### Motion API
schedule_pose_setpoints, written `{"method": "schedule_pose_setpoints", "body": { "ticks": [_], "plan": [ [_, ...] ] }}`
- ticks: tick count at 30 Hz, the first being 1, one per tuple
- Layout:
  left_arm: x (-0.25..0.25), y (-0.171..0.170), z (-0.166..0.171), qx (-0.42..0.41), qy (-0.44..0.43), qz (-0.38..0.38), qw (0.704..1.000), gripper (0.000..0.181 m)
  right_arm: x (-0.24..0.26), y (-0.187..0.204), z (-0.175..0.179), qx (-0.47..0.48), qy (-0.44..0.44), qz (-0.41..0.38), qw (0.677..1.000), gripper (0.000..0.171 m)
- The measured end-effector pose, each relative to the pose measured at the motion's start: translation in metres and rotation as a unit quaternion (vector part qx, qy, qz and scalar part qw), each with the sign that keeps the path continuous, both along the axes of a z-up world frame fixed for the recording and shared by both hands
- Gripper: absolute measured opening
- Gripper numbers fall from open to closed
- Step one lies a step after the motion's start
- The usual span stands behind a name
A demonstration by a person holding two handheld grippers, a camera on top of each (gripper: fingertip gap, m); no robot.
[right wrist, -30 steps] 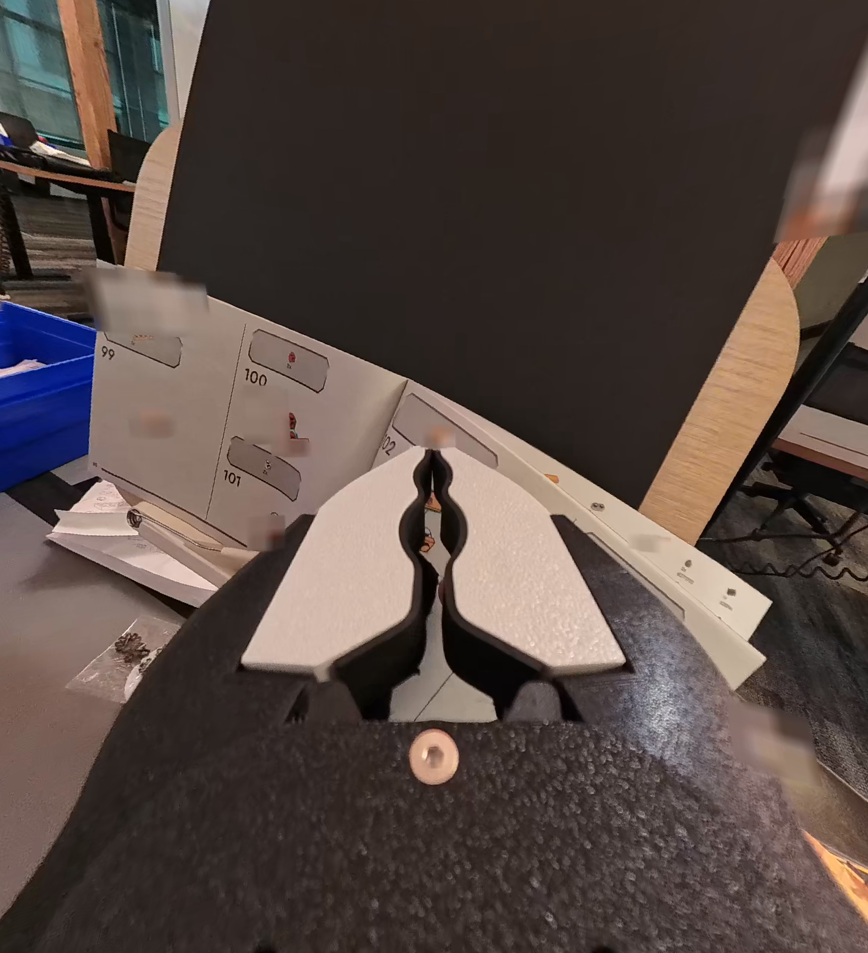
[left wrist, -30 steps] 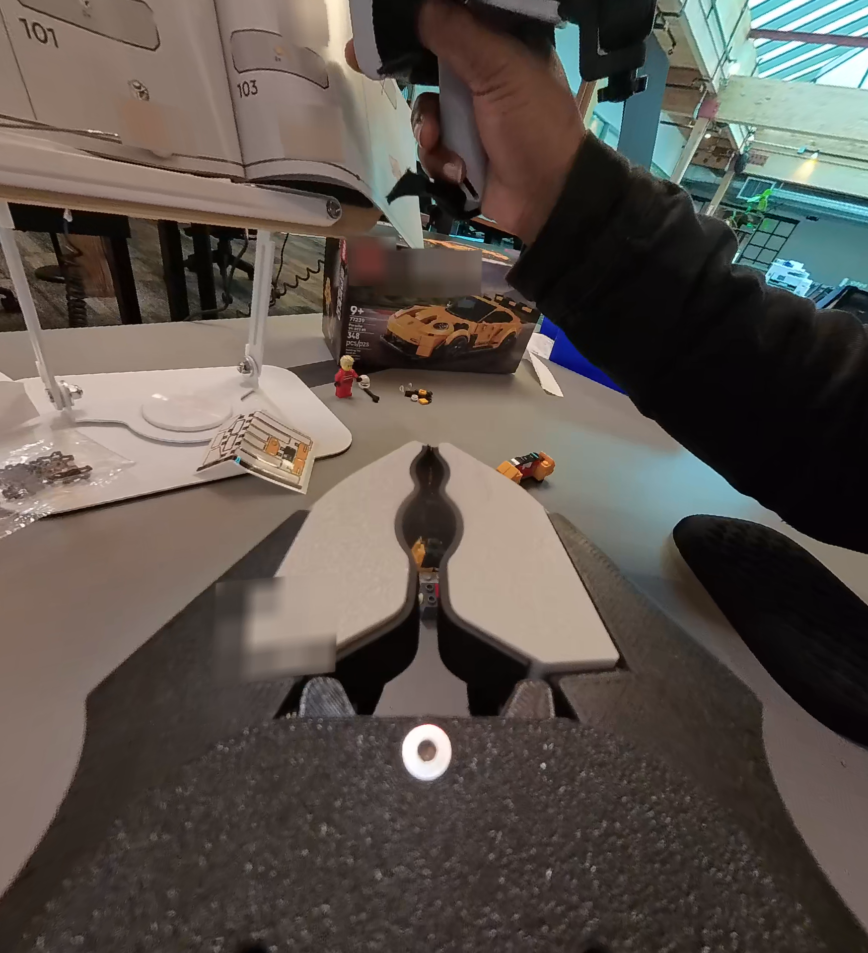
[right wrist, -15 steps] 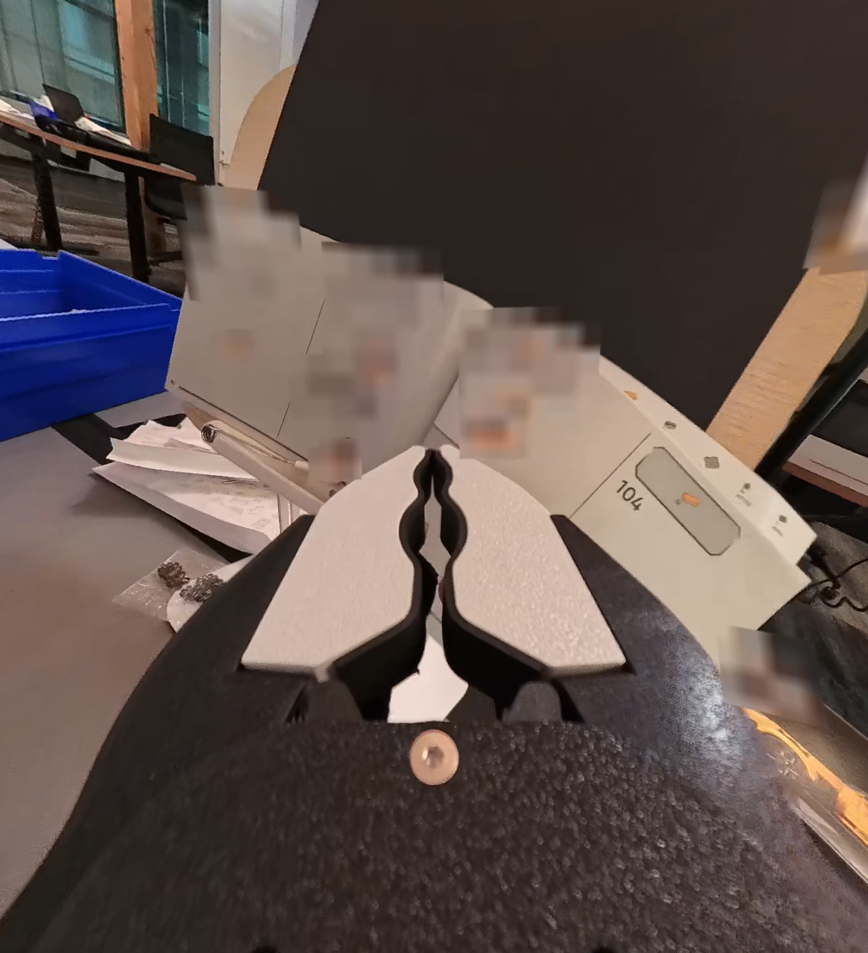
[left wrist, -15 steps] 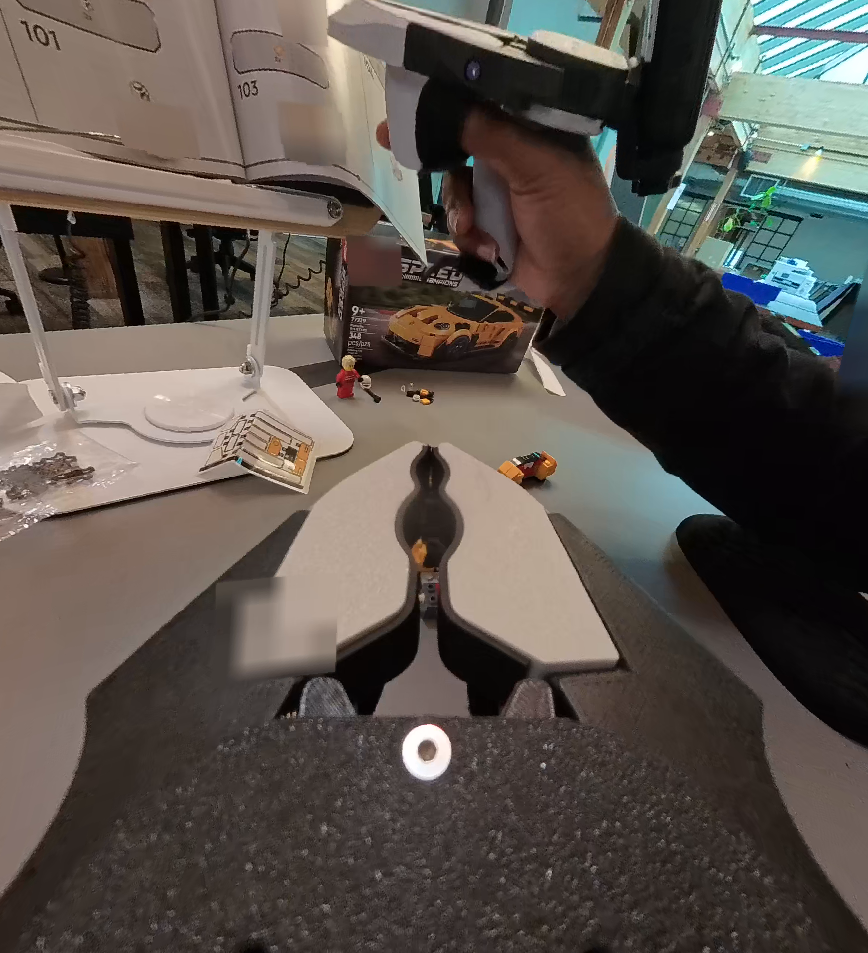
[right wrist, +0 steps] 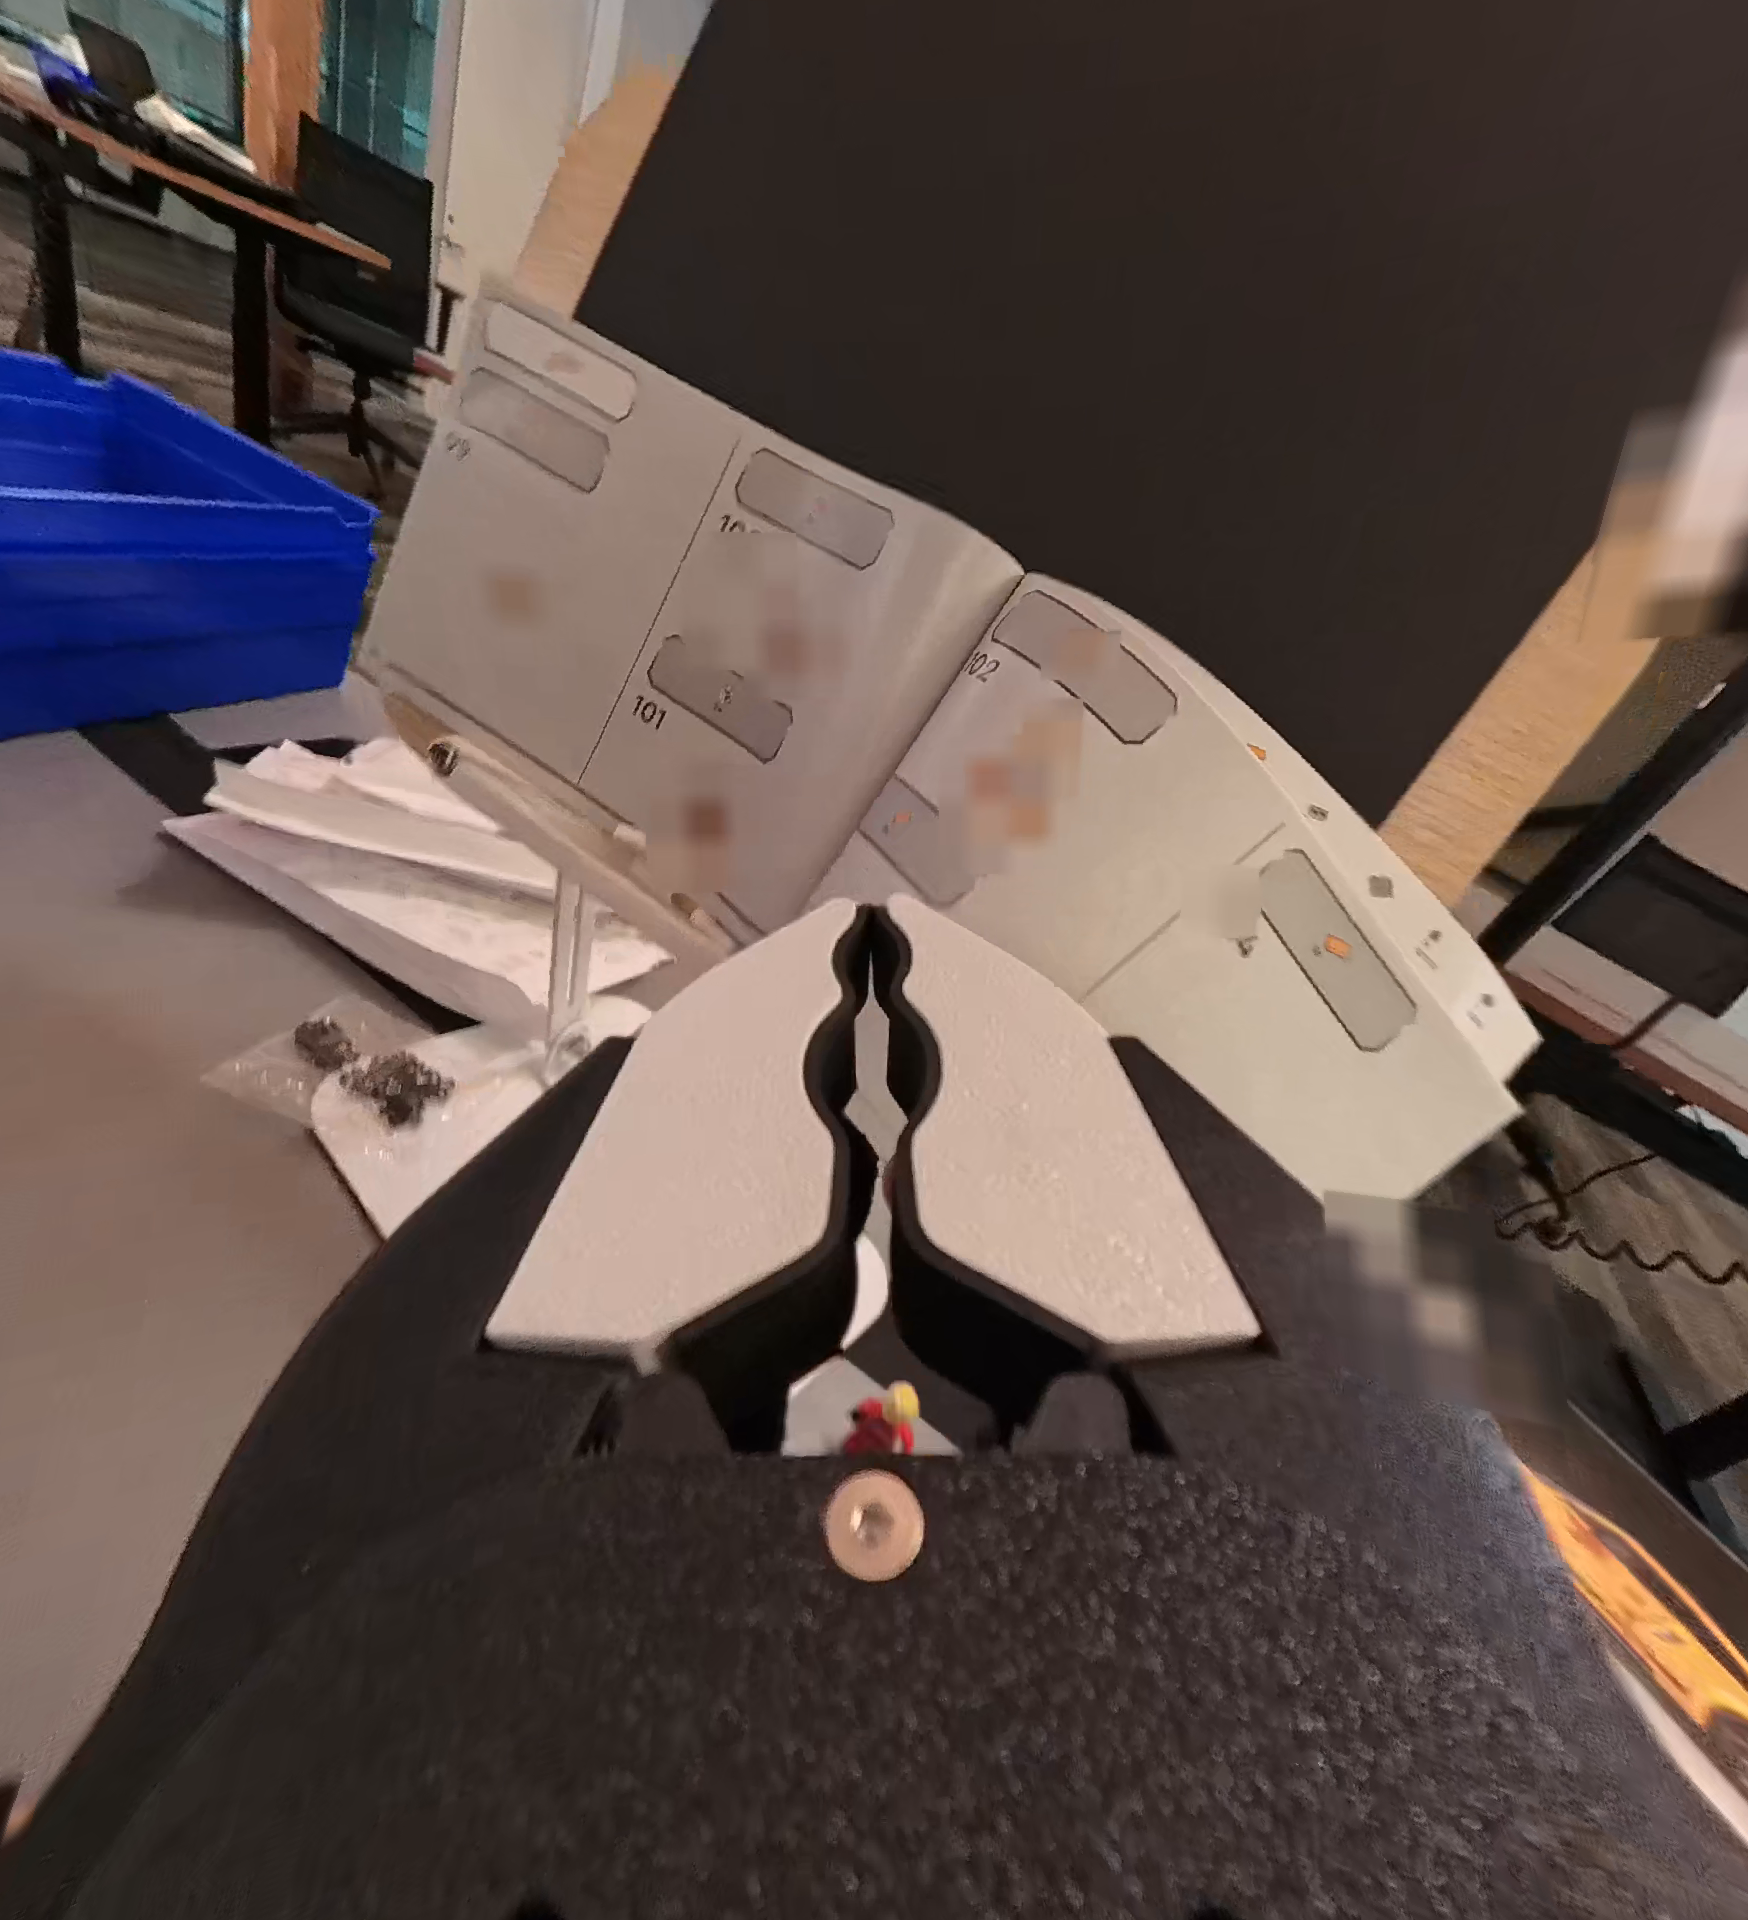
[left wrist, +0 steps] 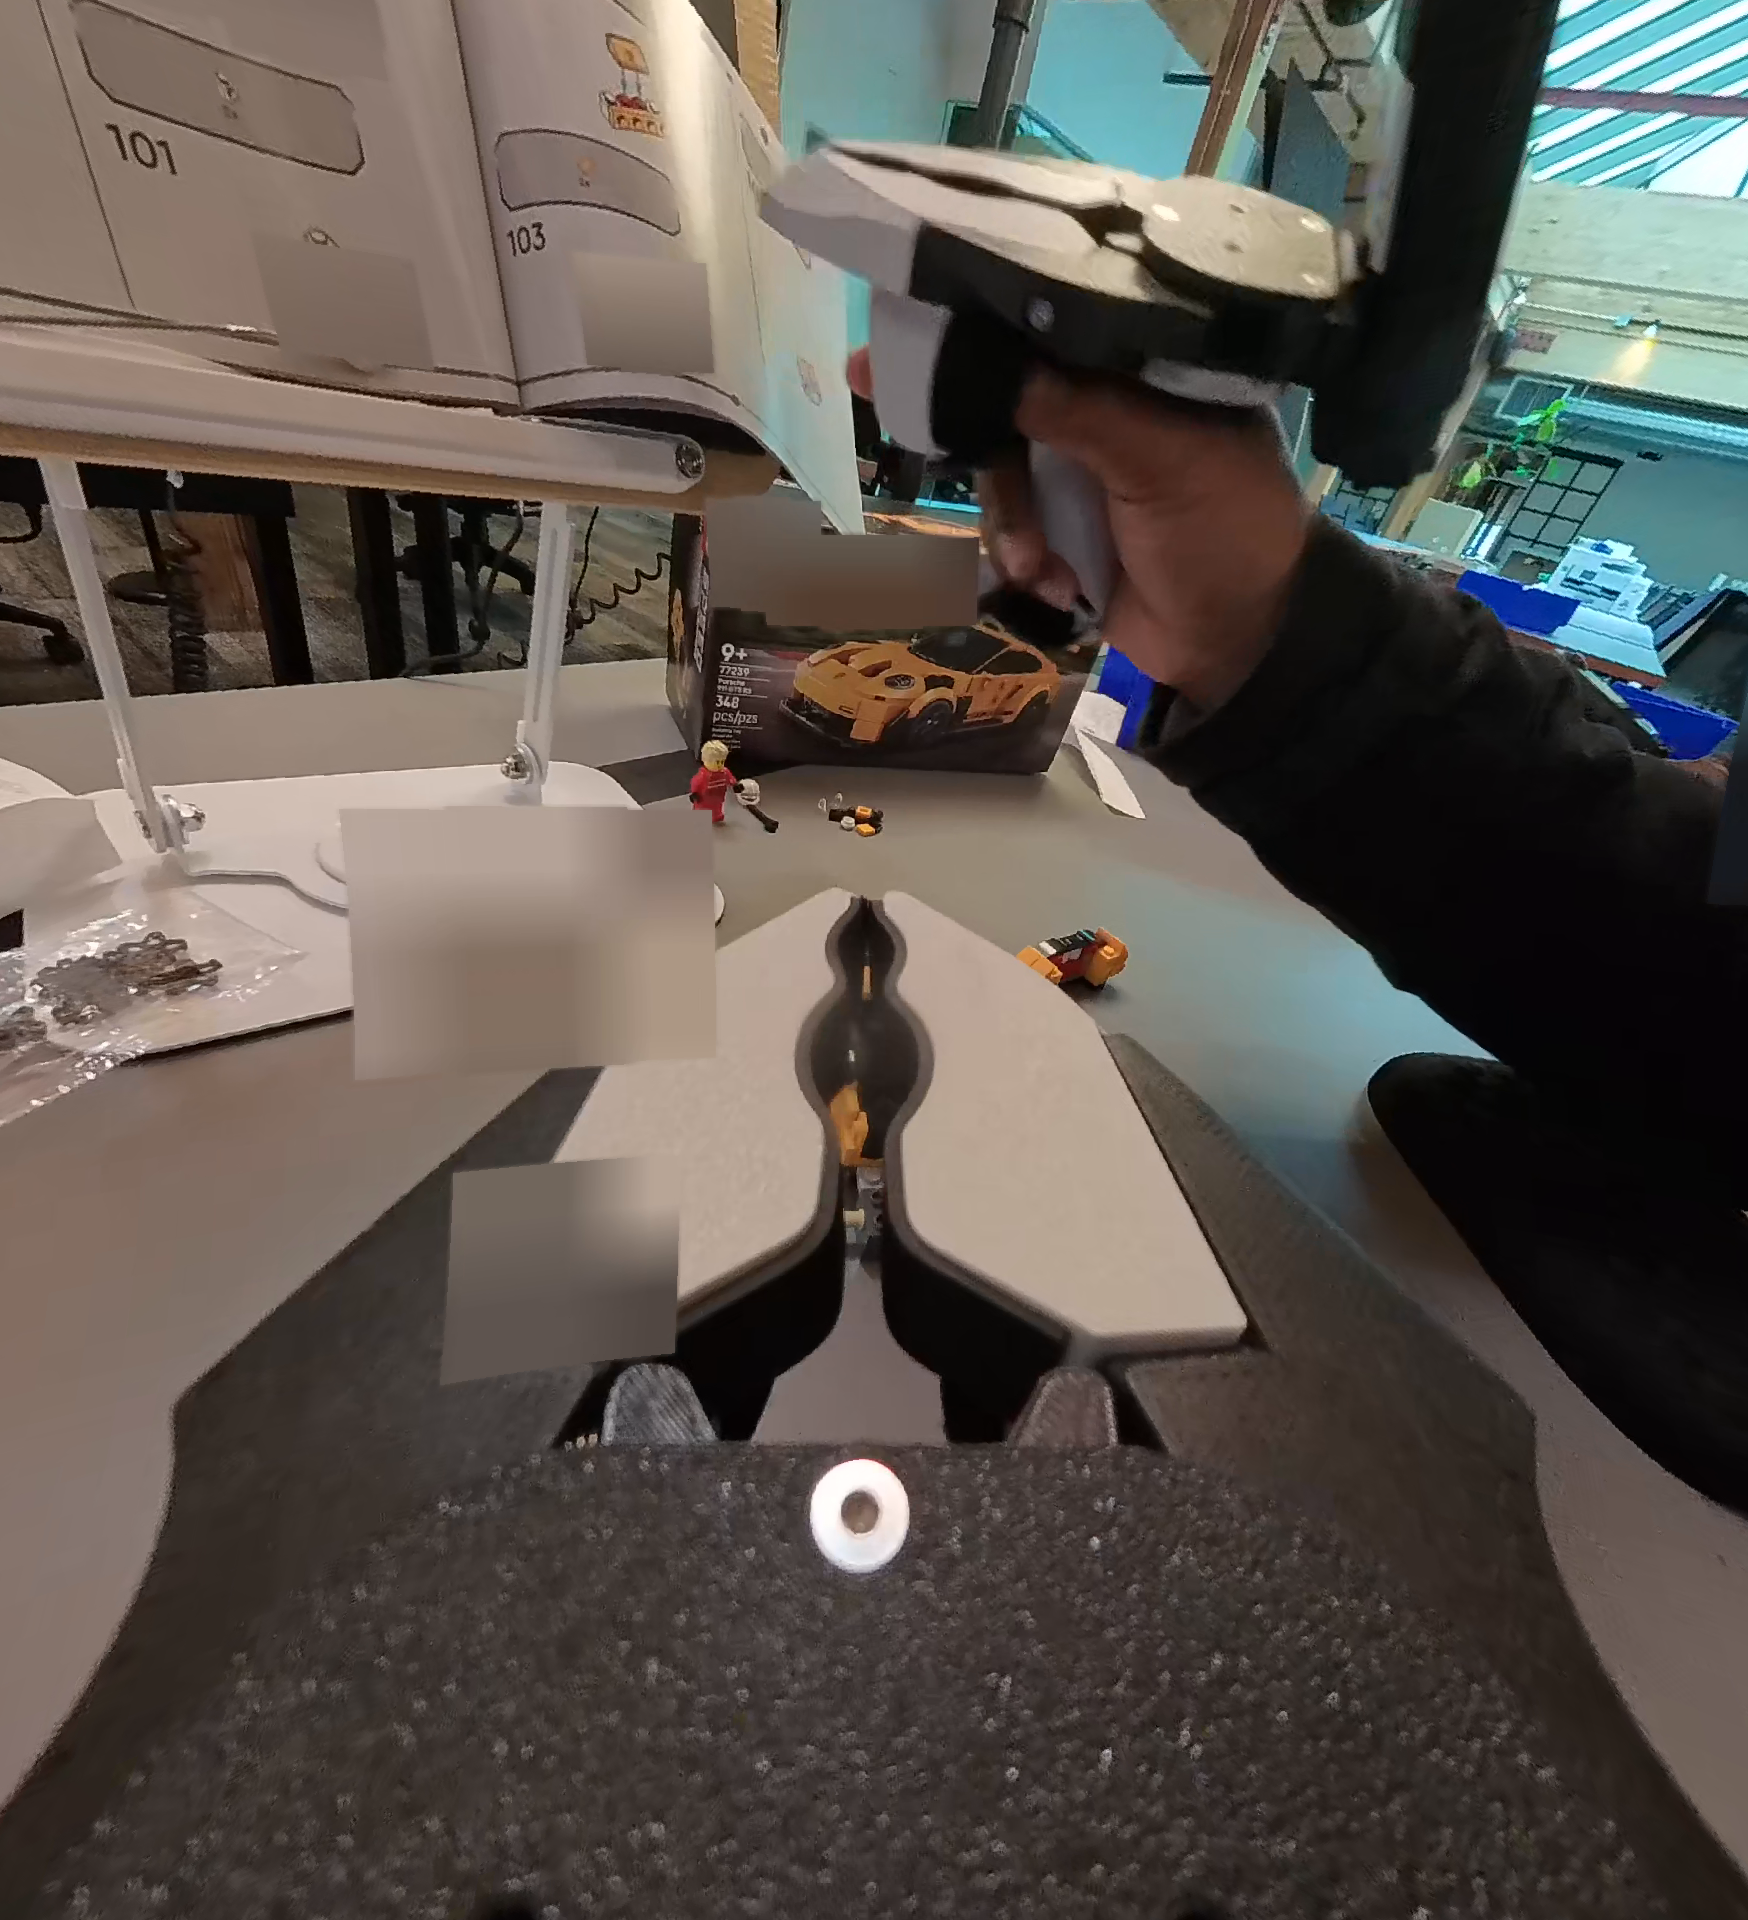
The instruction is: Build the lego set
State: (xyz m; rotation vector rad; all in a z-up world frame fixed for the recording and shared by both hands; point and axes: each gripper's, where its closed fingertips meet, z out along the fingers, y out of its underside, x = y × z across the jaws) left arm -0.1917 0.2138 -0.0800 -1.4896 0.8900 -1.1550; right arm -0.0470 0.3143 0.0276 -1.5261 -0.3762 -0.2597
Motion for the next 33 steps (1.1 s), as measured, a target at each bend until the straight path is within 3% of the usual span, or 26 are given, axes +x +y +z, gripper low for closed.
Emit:
{"method": "schedule_pose_setpoints", "body": {
  "ticks": [8, 14, 22, 33],
  "plan": [
    [0.002, -0.003, 0.000, 0.010, 0.004, 0.000, 1.000, 0.000, 0.001, -0.087, -0.061, -0.065, 0.005, 0.023, 0.998, 0.003],
    [0.005, -0.002, -0.007, 0.039, 0.029, 0.014, 0.999, 0.000, 0.000, -0.131, -0.099, -0.073, 0.101, 0.021, 0.992, 0.000],
    [-0.003, 0.009, -0.008, 0.090, 0.053, 0.060, 0.993, 0.000, 0.023, -0.144, -0.107, -0.055, 0.219, -0.003, 0.974, 0.000],
    [-0.010, -0.018, 0.014, 0.124, 0.044, 0.054, 0.990, 0.000, 0.023, -0.145, -0.116, -0.060, 0.230, 0.005, 0.971, 0.001]
  ]
}}
